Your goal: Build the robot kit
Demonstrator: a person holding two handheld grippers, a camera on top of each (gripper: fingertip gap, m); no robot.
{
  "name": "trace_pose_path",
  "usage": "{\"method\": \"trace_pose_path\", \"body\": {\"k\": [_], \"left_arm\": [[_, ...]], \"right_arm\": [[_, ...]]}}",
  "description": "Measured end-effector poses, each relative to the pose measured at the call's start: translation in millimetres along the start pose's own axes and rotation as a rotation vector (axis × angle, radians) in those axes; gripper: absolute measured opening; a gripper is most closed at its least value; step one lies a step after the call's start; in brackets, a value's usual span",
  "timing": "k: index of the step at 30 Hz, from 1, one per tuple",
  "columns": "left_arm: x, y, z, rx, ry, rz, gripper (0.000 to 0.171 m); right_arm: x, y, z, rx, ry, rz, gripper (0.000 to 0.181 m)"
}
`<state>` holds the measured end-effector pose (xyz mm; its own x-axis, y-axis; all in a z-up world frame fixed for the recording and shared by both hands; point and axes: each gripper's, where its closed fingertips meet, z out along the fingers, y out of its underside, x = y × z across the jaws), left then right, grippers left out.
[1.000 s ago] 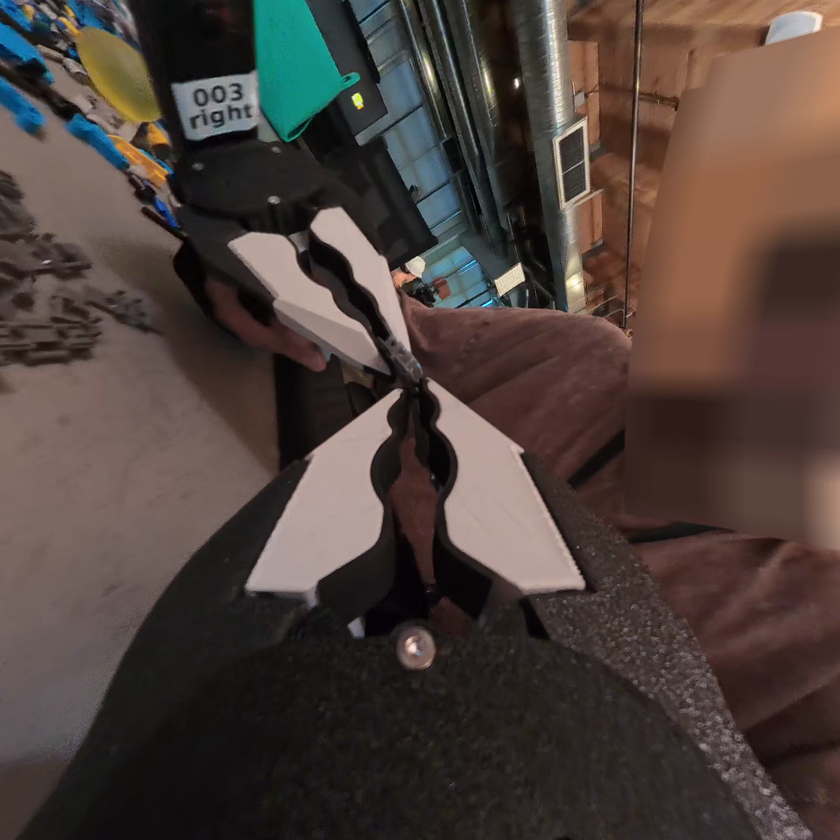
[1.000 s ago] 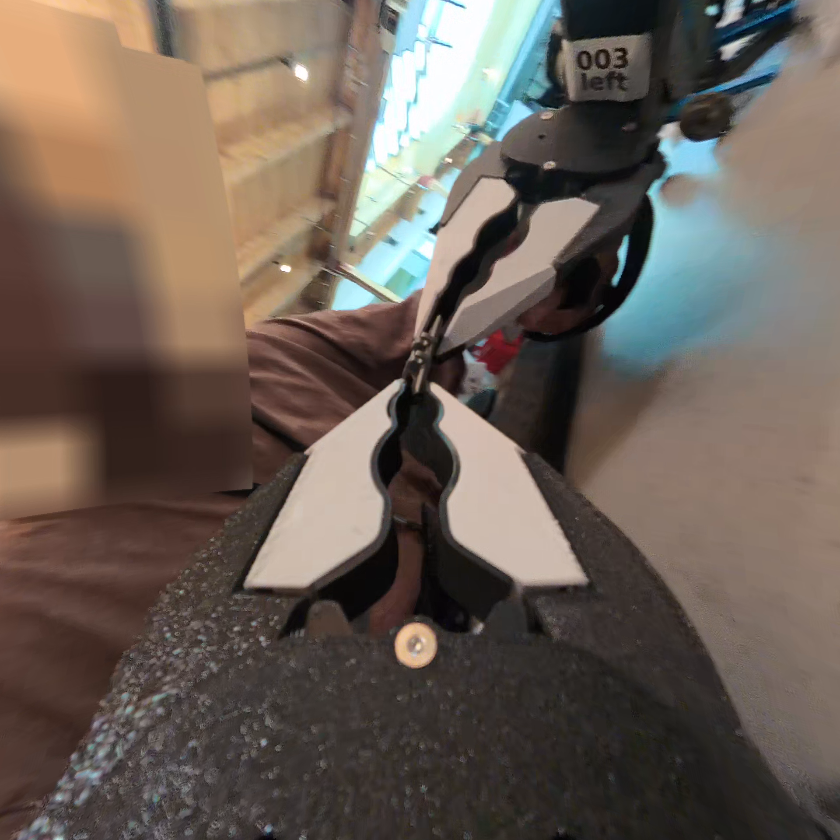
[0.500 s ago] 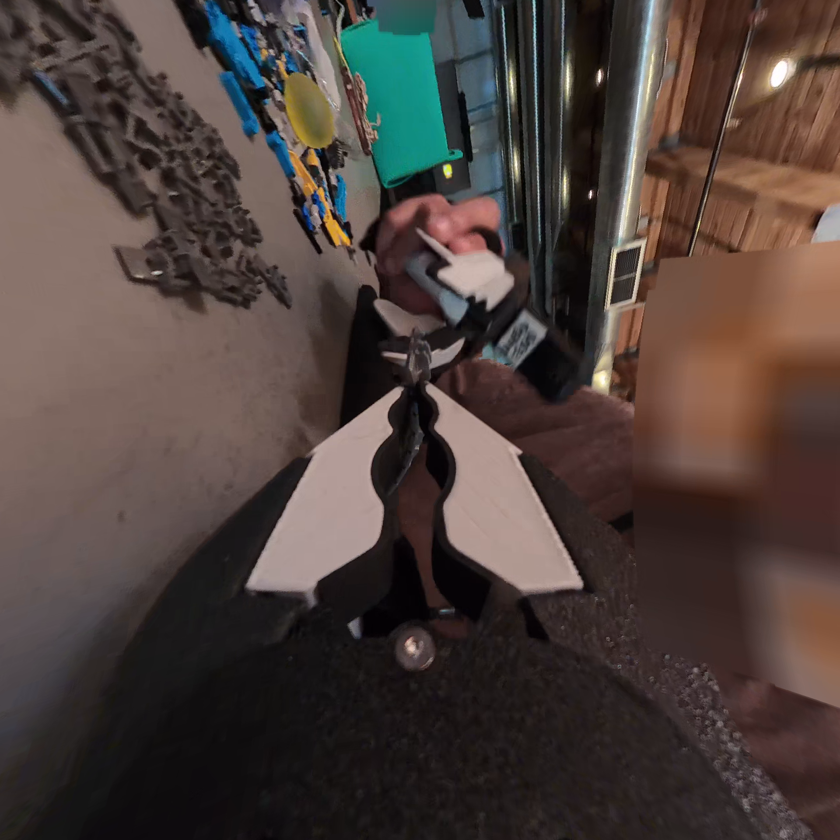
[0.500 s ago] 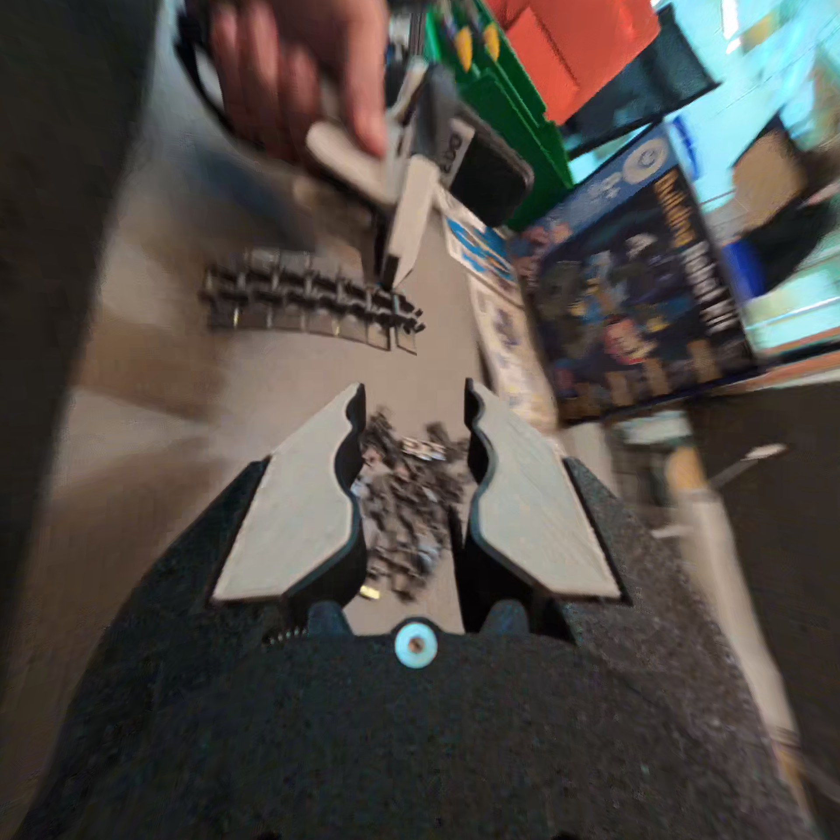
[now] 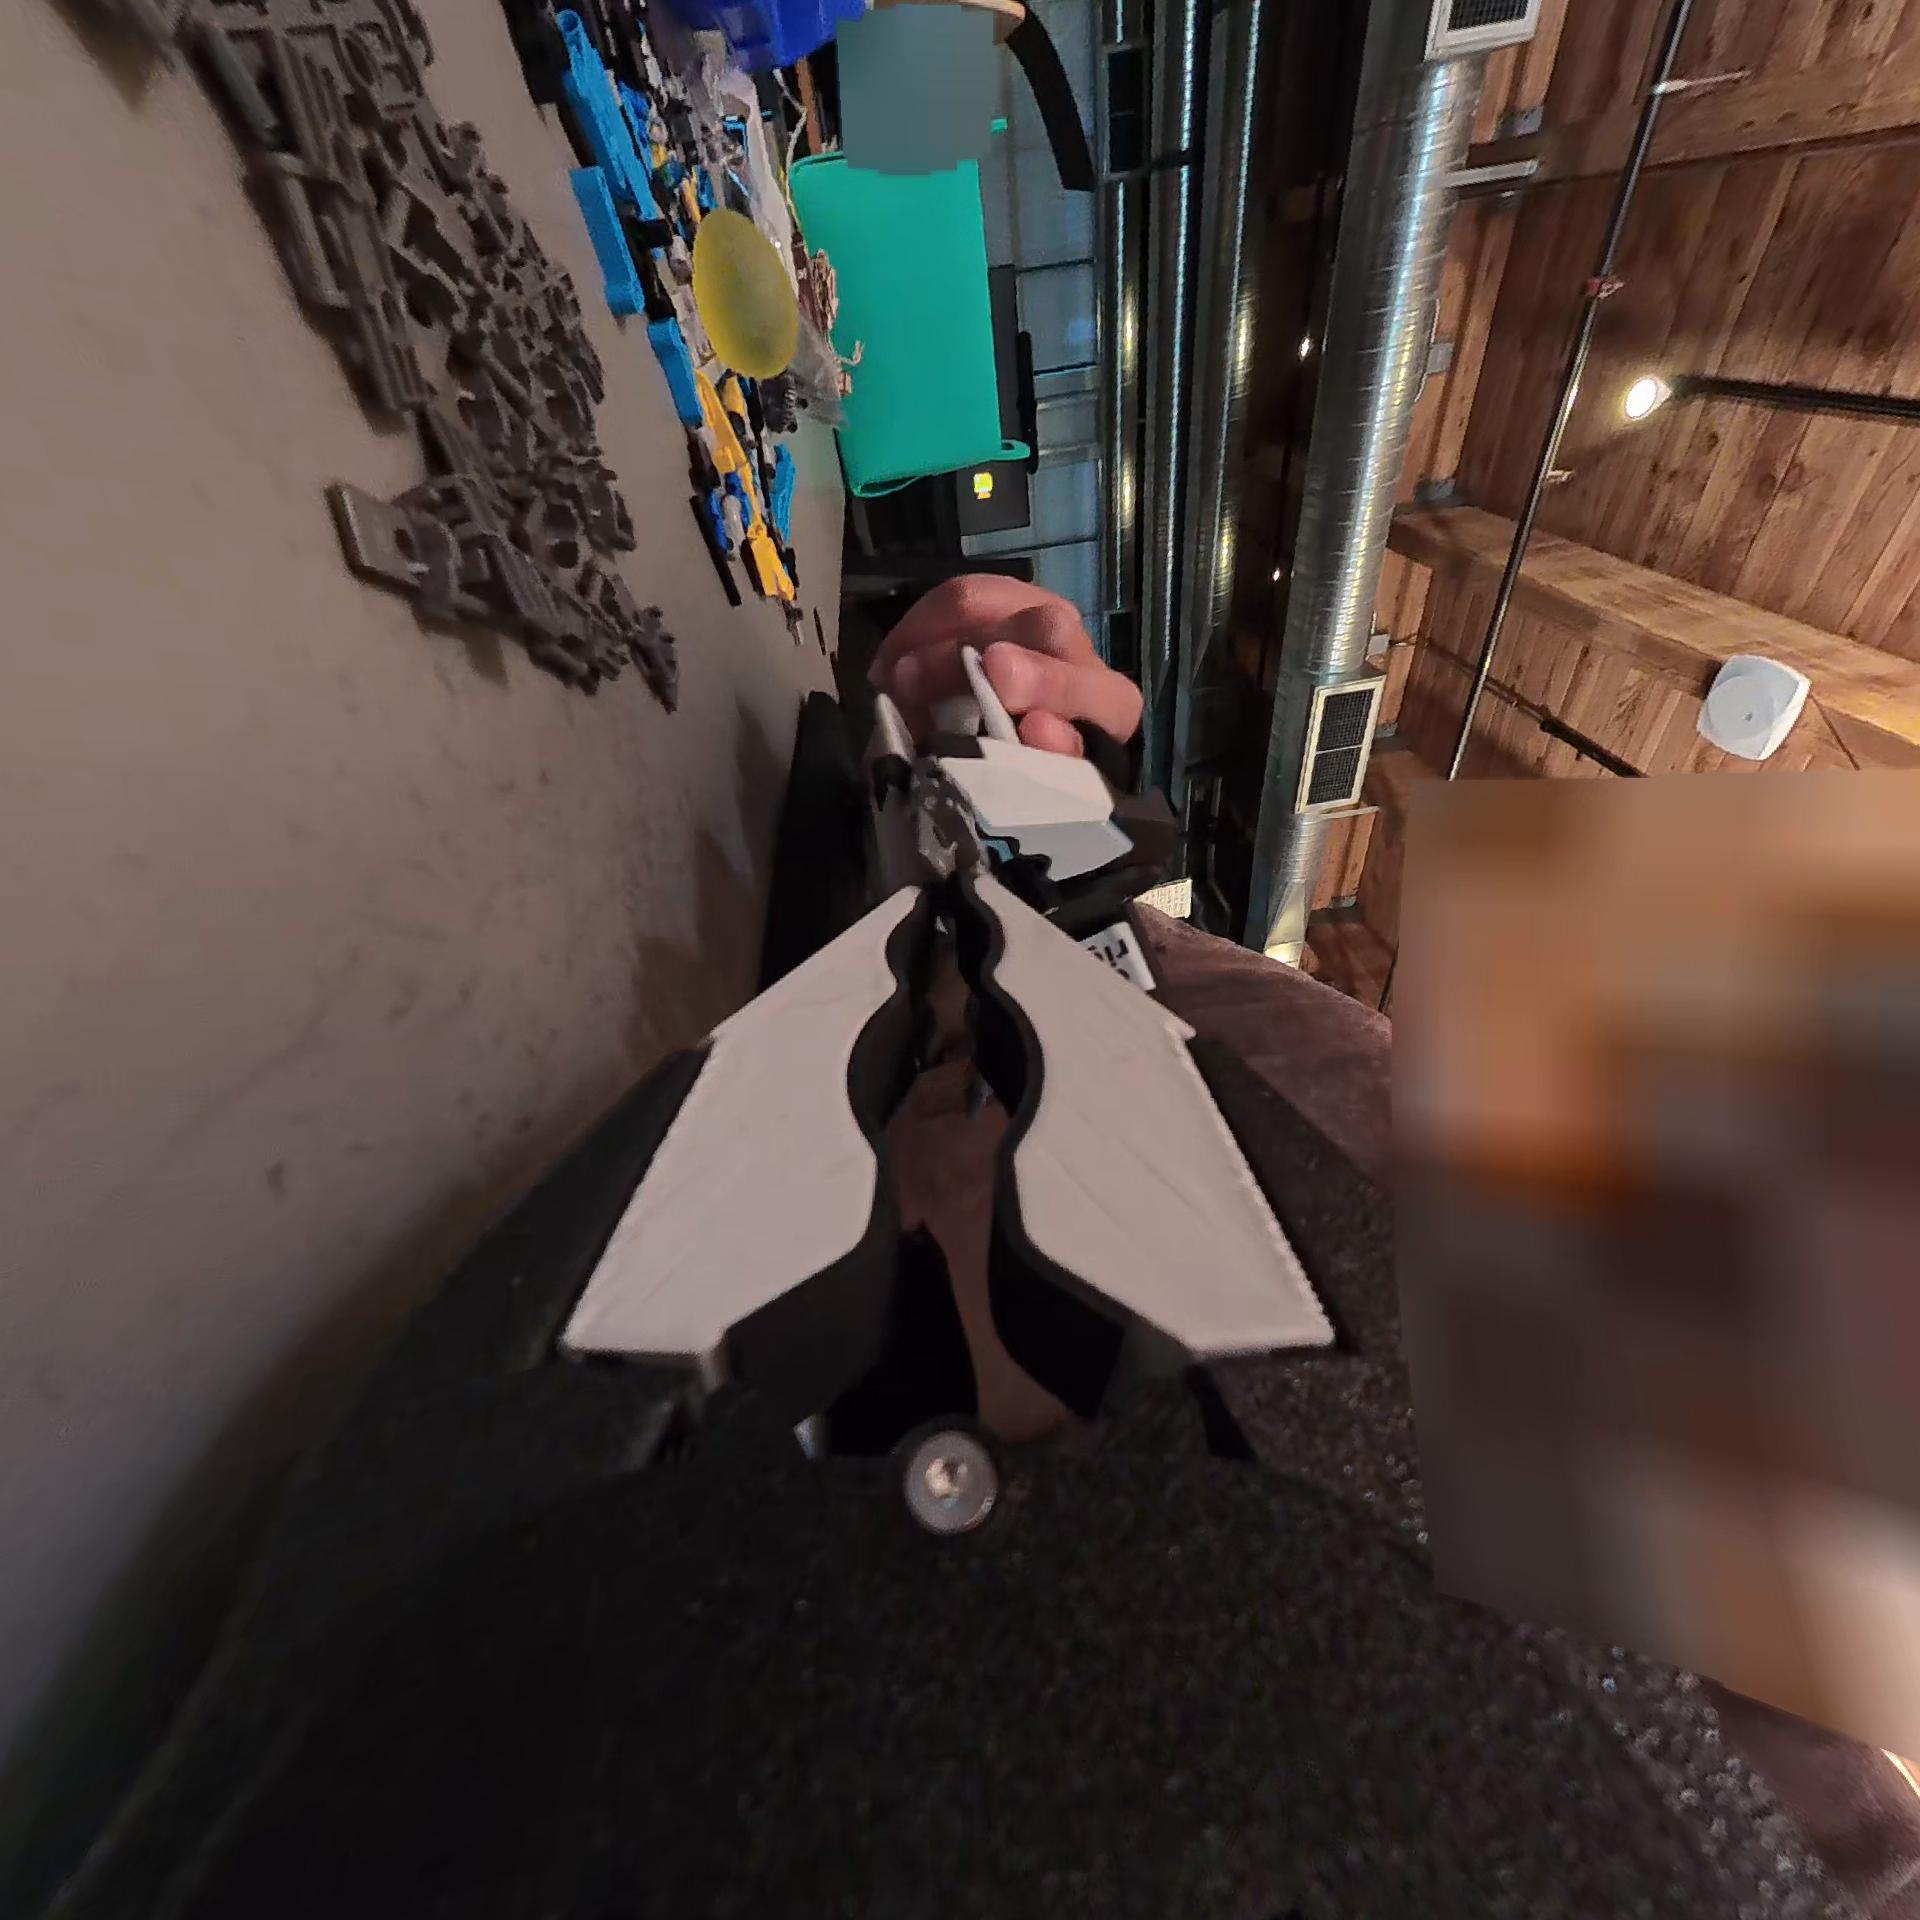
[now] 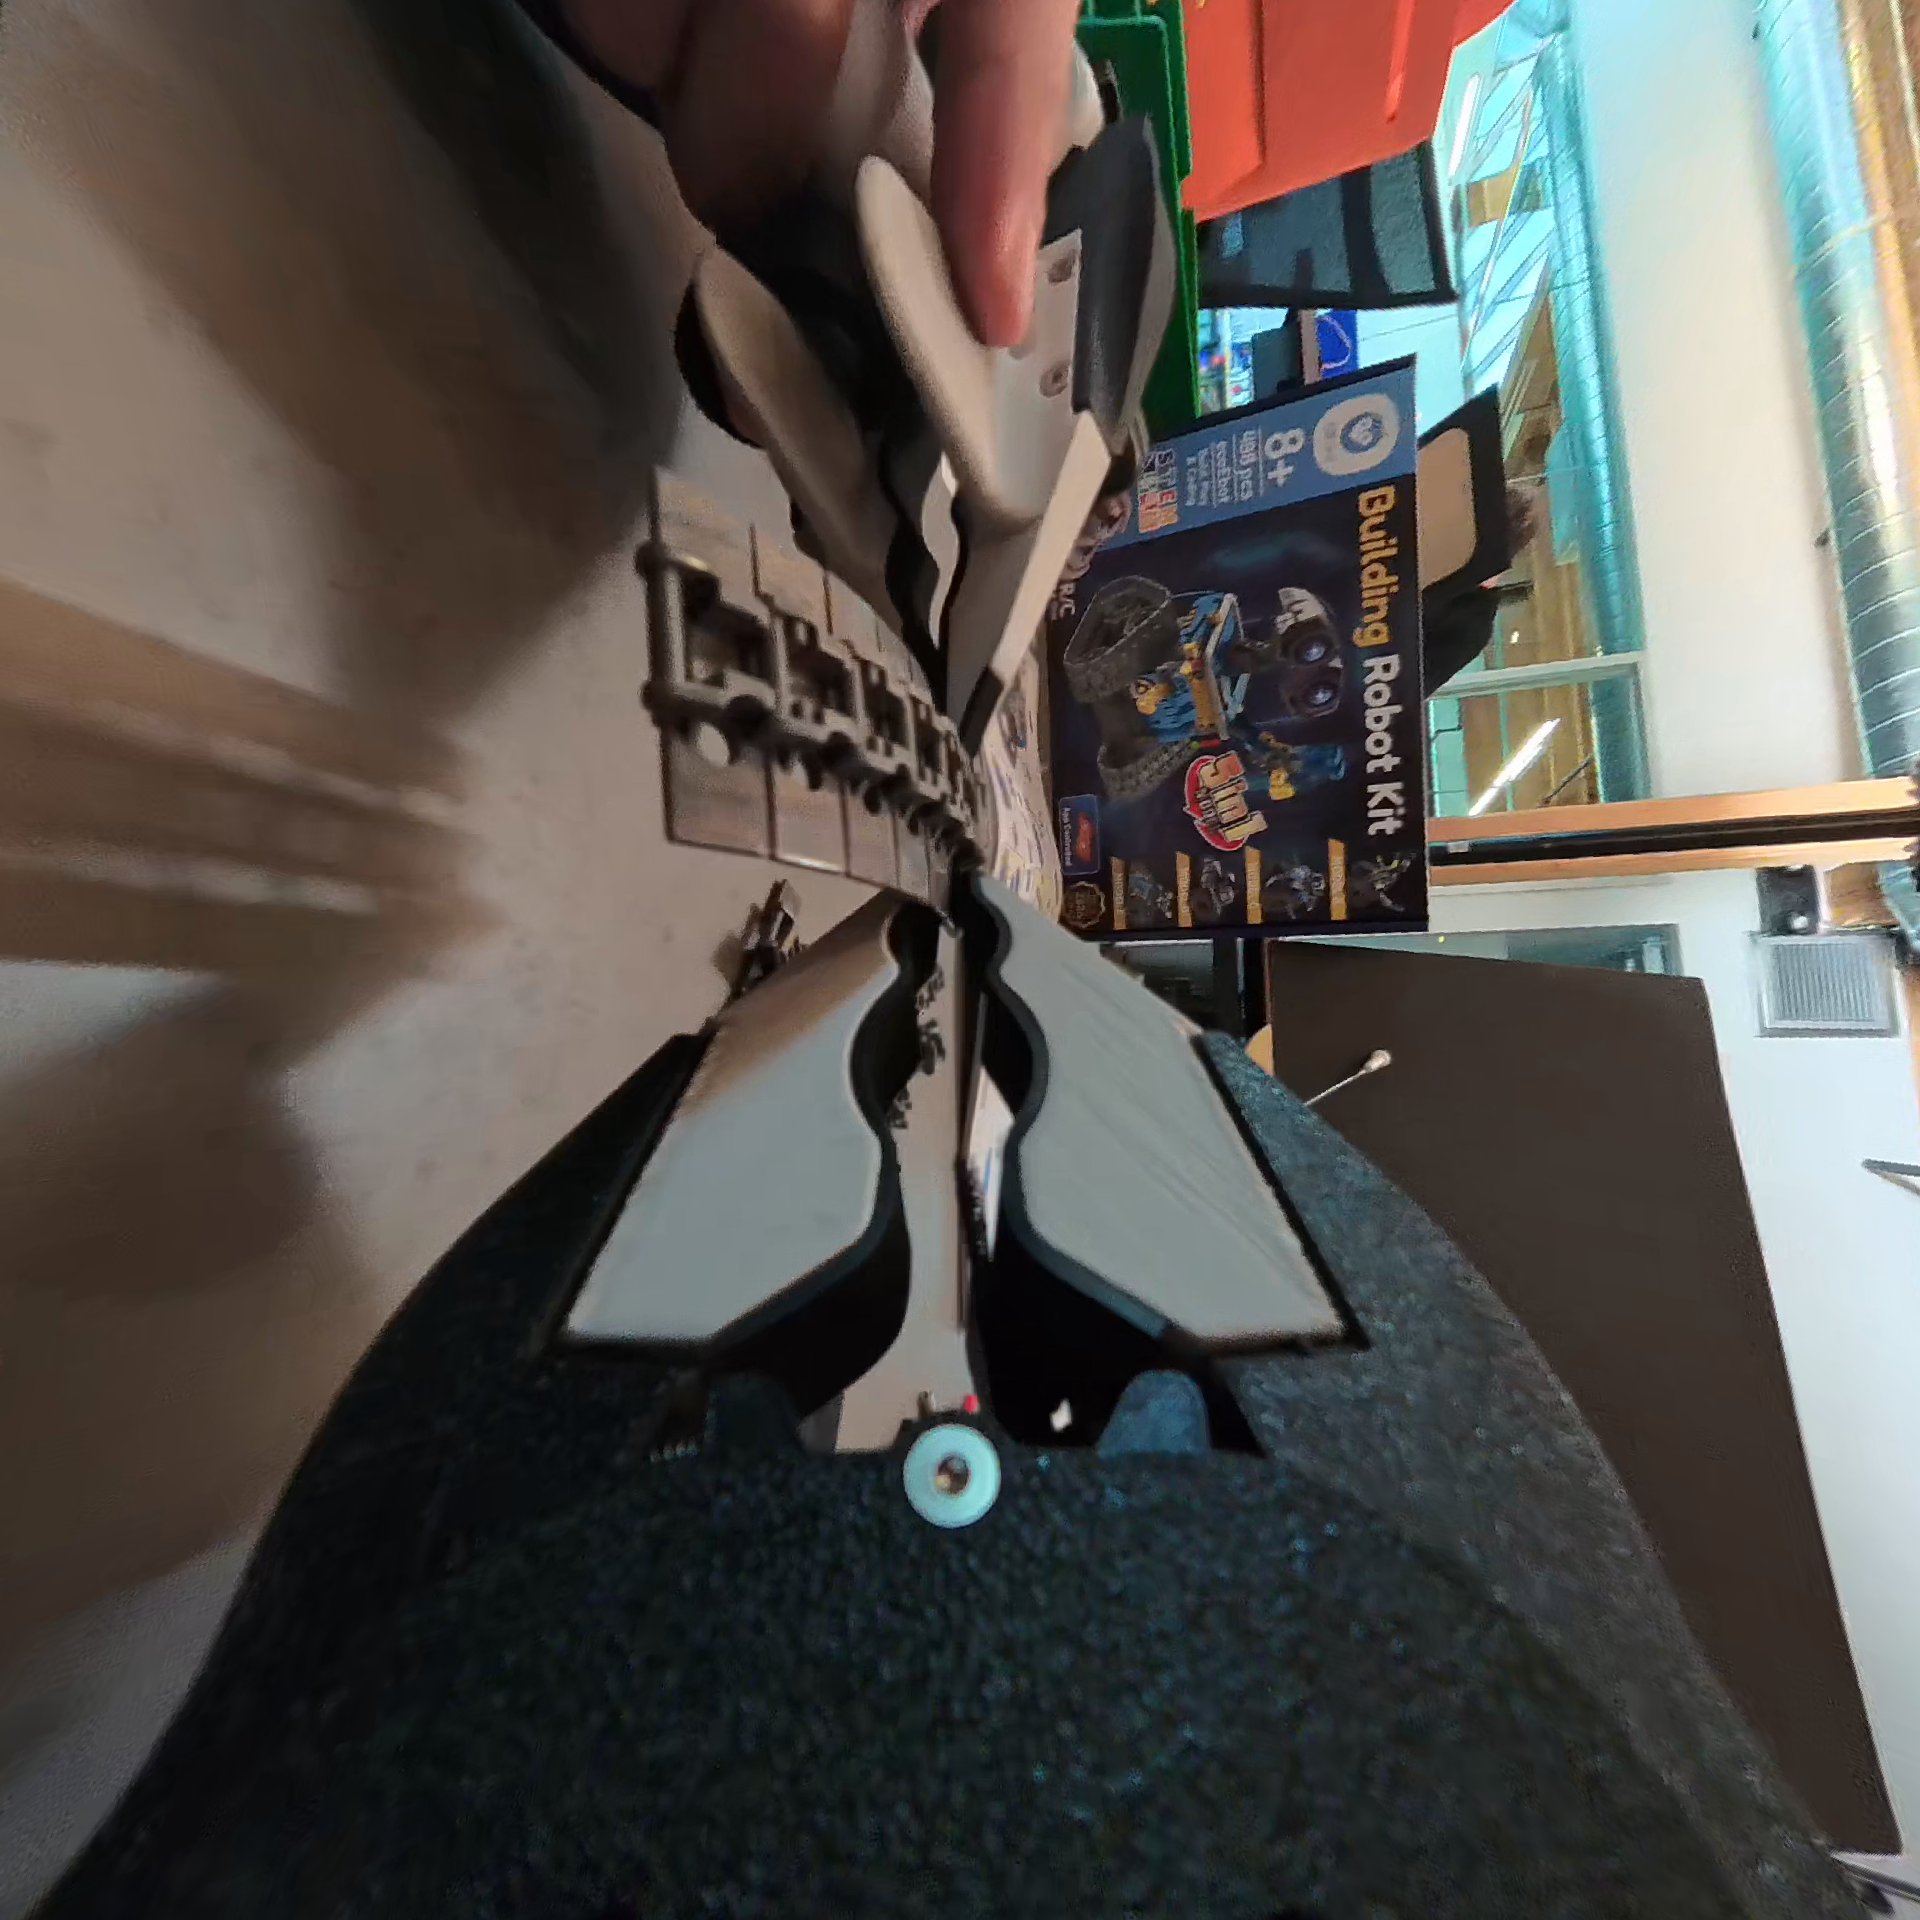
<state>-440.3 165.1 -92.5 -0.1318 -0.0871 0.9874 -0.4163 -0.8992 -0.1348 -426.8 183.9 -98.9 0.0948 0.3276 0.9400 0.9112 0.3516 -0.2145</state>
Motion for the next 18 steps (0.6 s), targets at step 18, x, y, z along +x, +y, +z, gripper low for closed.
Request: {"method": "trace_pose_path", "body": {"k": [18], "left_arm": [[1.6,-11.3,-28.6,-0.074,-0.341,0.879,0.056]], "right_arm": [[3.1,-3.0,-4.7,0.172,-0.171,0.392,0.002]]}}
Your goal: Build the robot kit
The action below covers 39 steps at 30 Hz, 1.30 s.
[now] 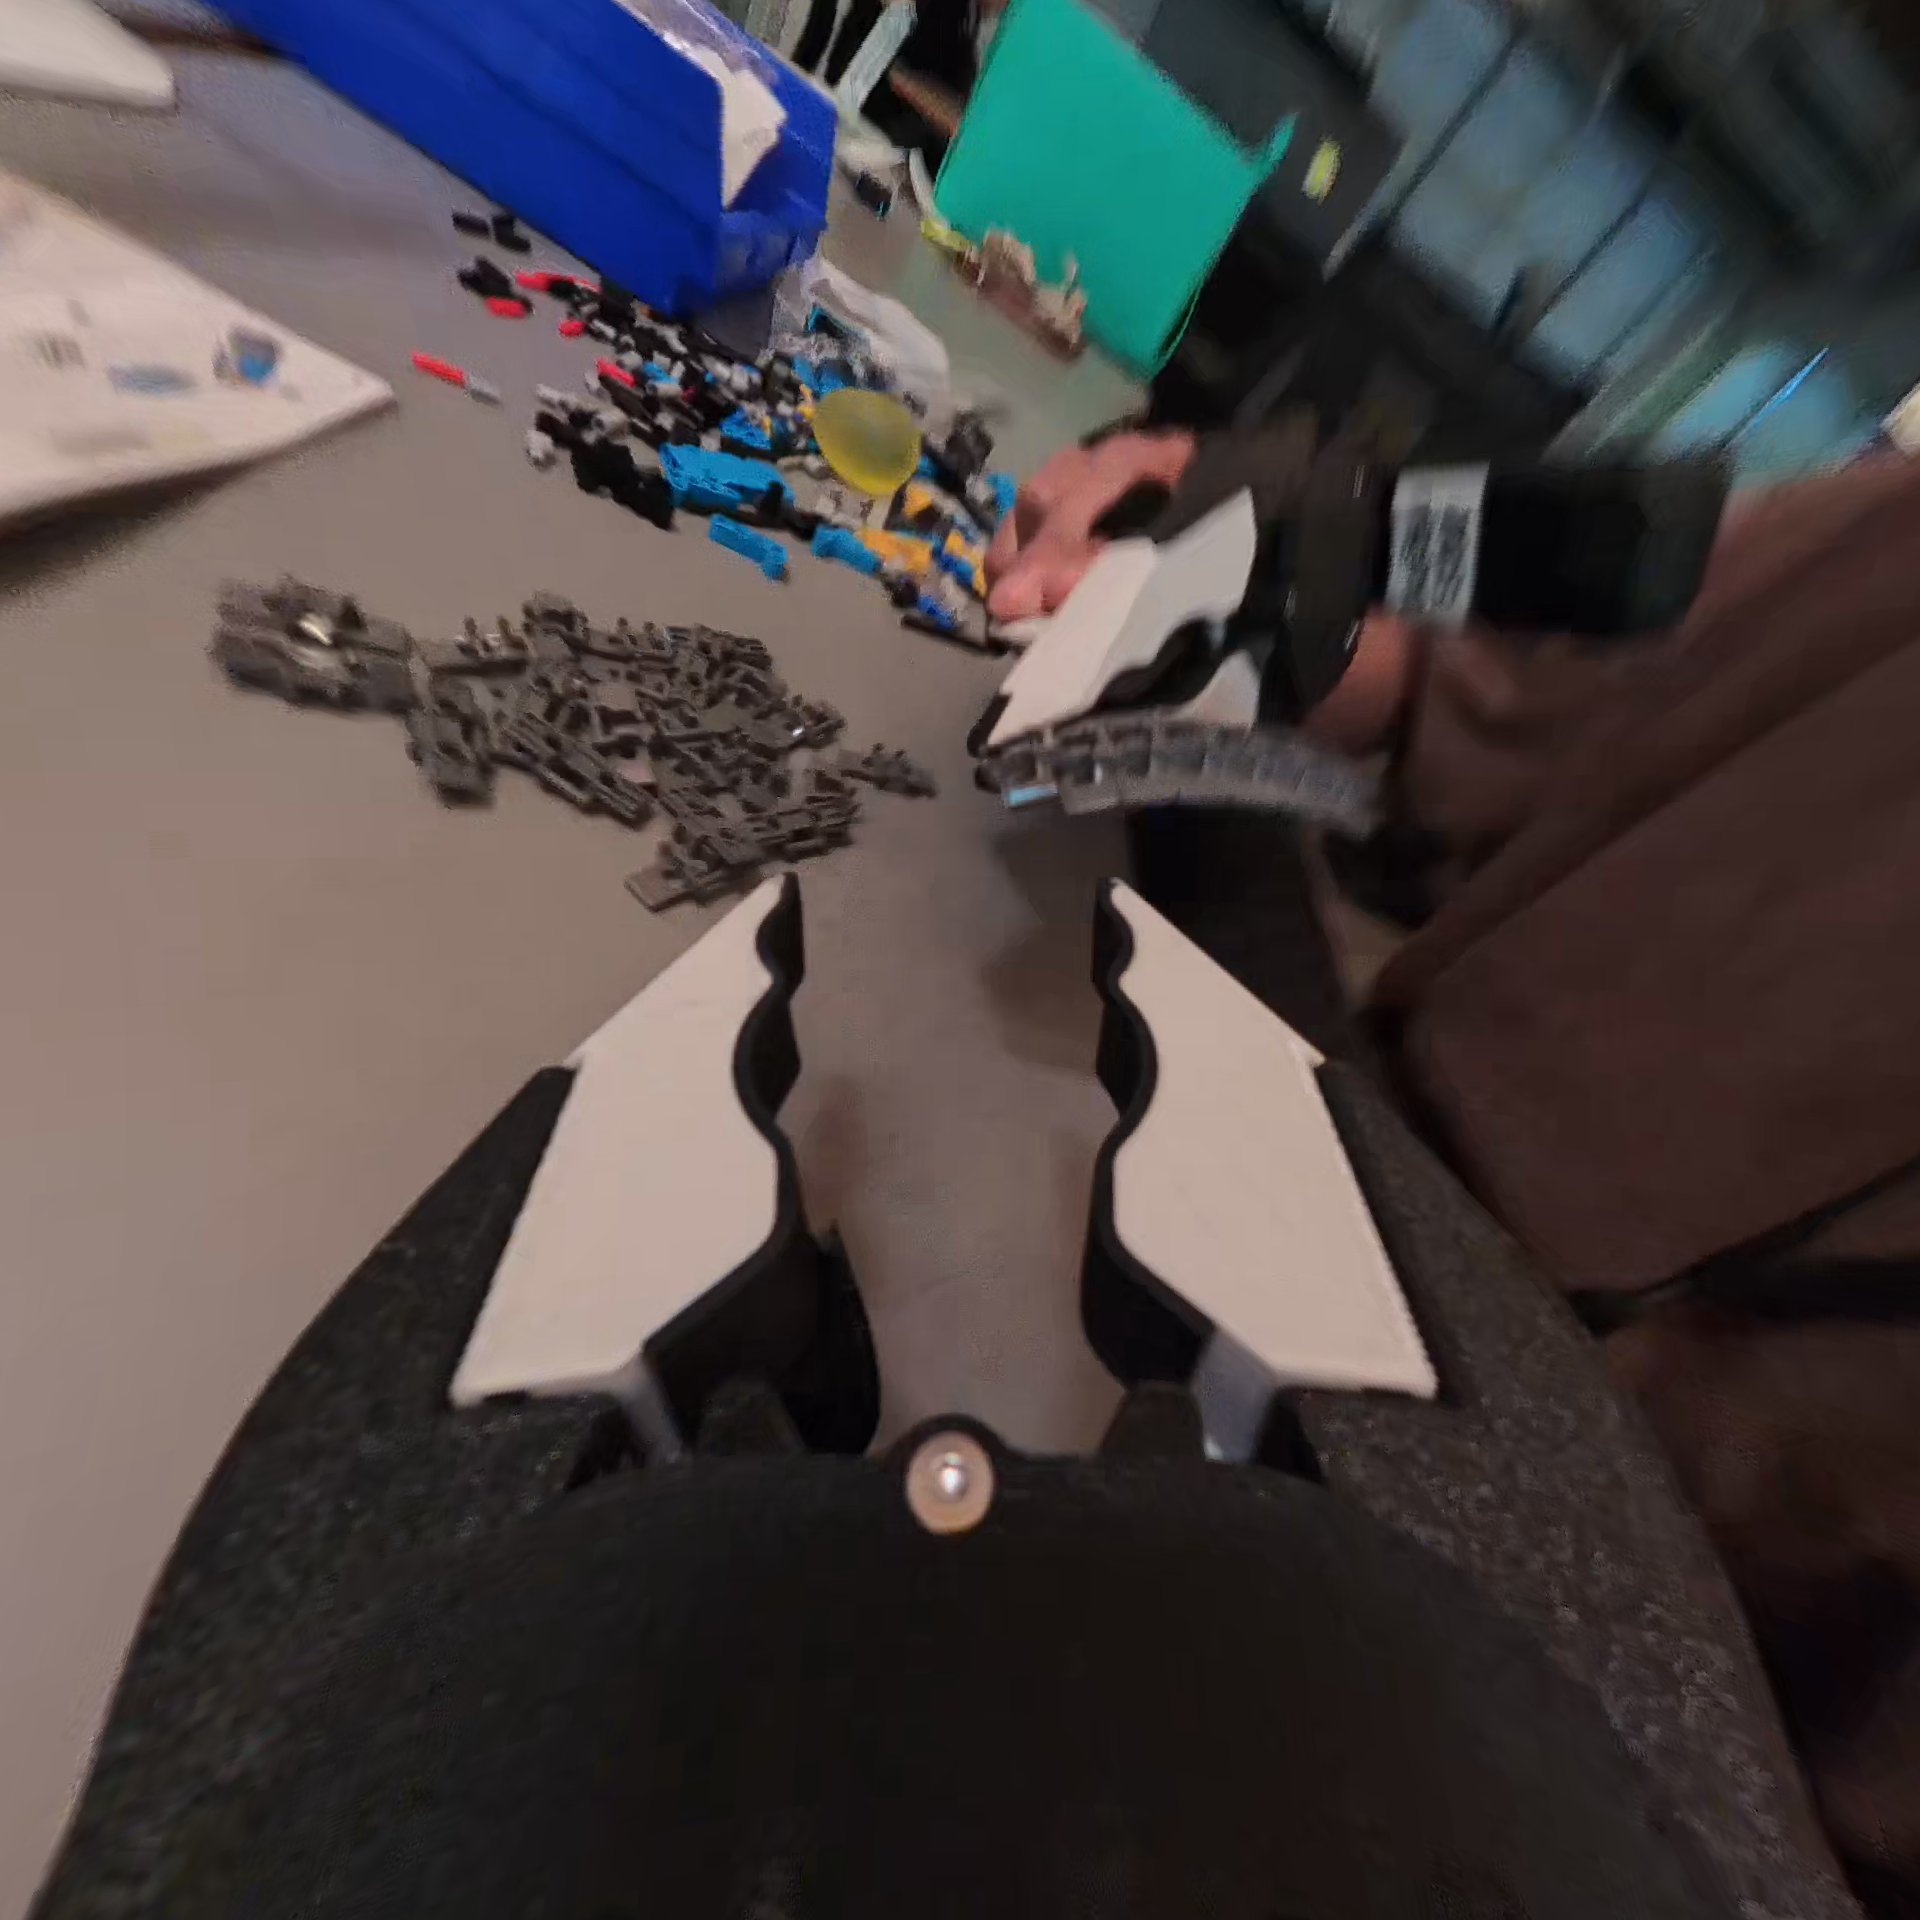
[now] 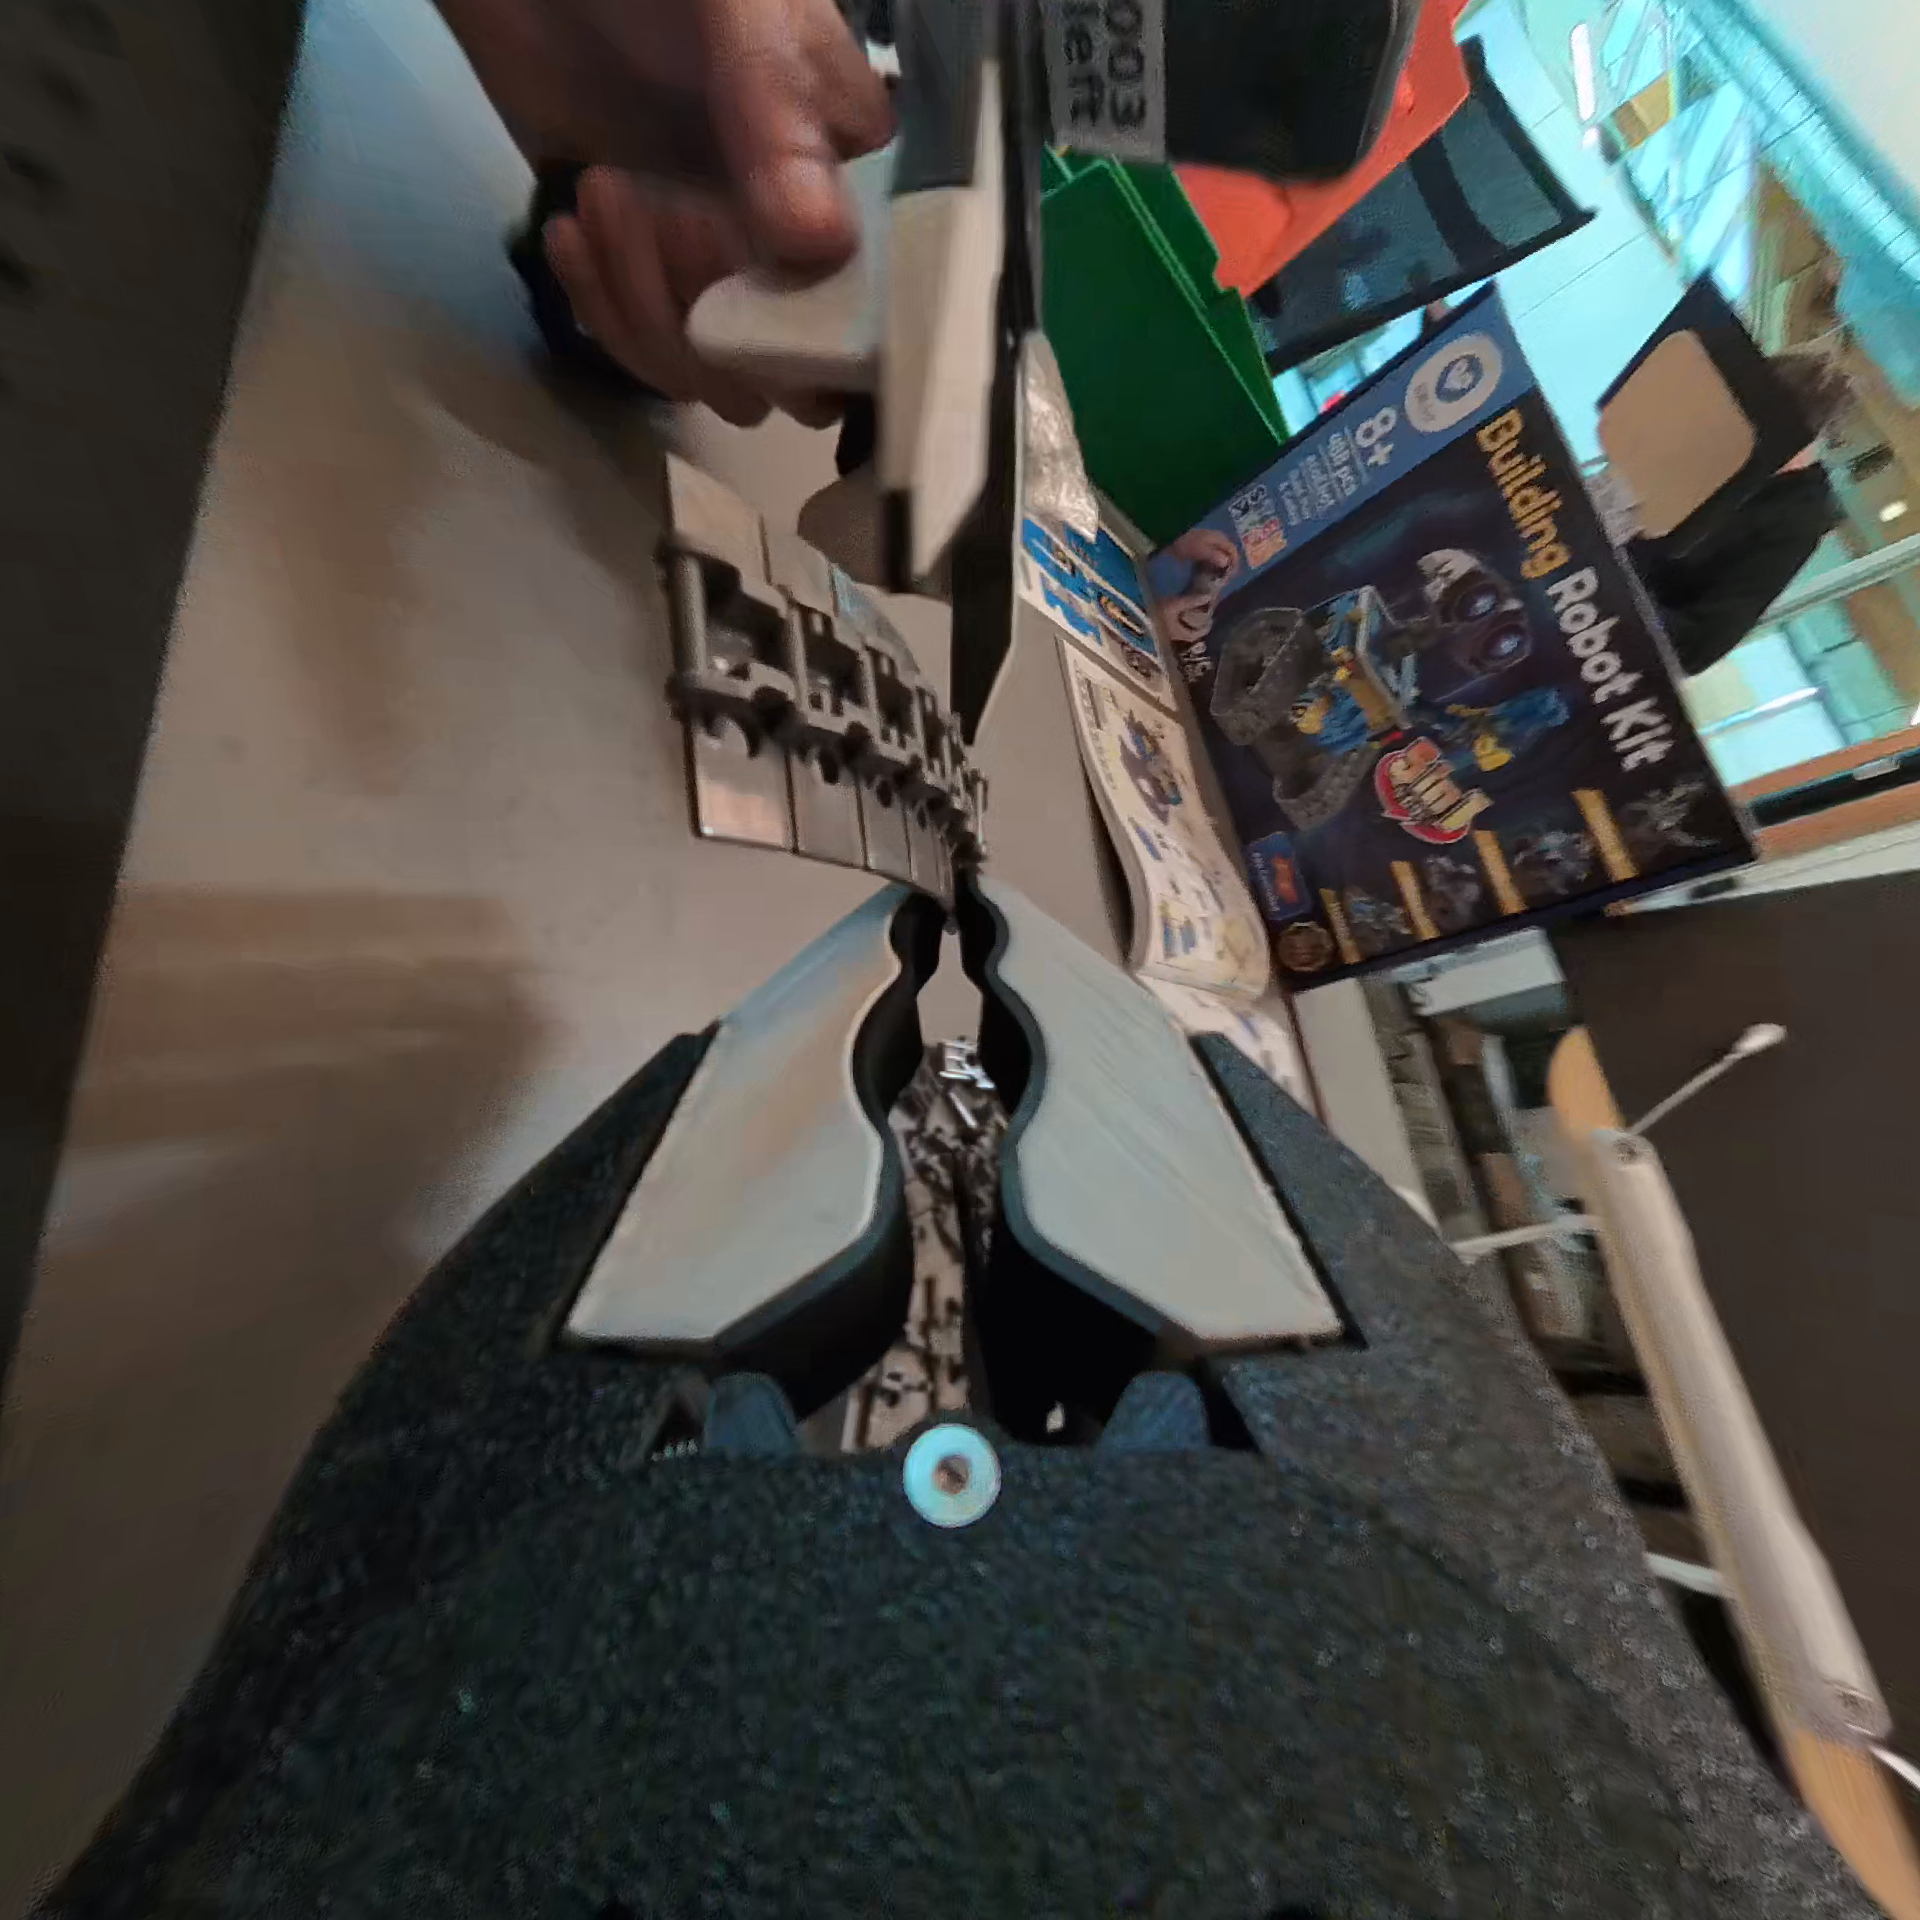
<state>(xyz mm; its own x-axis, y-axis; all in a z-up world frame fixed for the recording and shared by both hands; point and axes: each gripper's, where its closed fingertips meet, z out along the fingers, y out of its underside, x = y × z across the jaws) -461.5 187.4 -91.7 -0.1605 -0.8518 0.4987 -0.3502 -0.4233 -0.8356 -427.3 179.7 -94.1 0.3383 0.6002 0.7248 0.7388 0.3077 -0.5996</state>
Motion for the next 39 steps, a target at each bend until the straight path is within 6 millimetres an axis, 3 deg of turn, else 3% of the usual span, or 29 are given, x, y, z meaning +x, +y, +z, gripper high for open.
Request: {"method": "trace_pose_path", "body": {"k": [4,8,11,14,19,27,31,37,39], "left_arm": [[5.5,3.7,12.0,-0.082,-0.170,0.464,0.060],[29.4,8.7,26.5,-0.127,-0.077,0.626,0.049],[21.9,13.3,32.9,-0.186,-0.080,0.662,0.047],[3.7,13.4,35.2,-0.200,-0.199,0.747,0.015],[-16.1,18.6,36.5,-0.253,-0.385,0.910,0.005],[-28.1,29.6,39.4,-0.328,-0.438,0.863,0.001],[-28.1,29.2,40.6,-0.280,-0.354,0.669,0.002],[-19.1,28.1,40.9,-0.260,-0.313,0.726,0.002],[-16.7,30.7,41.3,-0.266,-0.310,0.759,0.002]], "right_arm": [[-3.6,-7.0,-2.2,0.085,-0.105,0.153,0.002],[-7.3,-10.0,-0.6,0.121,-0.183,0.271,0.002],[-11.1,-2.0,3.6,0.070,-0.198,0.257,0.003],[-17.6,9.4,9.0,-0.015,-0.198,0.204,0.003],[-20.1,24.0,17.3,-0.134,-0.198,0.197,0.002],[-26.0,36.4,24.9,-0.240,-0.179,0.088,0.001],[-29.1,36.5,24.8,-0.215,-0.249,0.256,0.002],[-24.2,32.0,19.4,-0.153,-0.280,0.373,0.010],[-21.3,32.7,18.1,-0.145,-0.268,0.366,0.026]]}}
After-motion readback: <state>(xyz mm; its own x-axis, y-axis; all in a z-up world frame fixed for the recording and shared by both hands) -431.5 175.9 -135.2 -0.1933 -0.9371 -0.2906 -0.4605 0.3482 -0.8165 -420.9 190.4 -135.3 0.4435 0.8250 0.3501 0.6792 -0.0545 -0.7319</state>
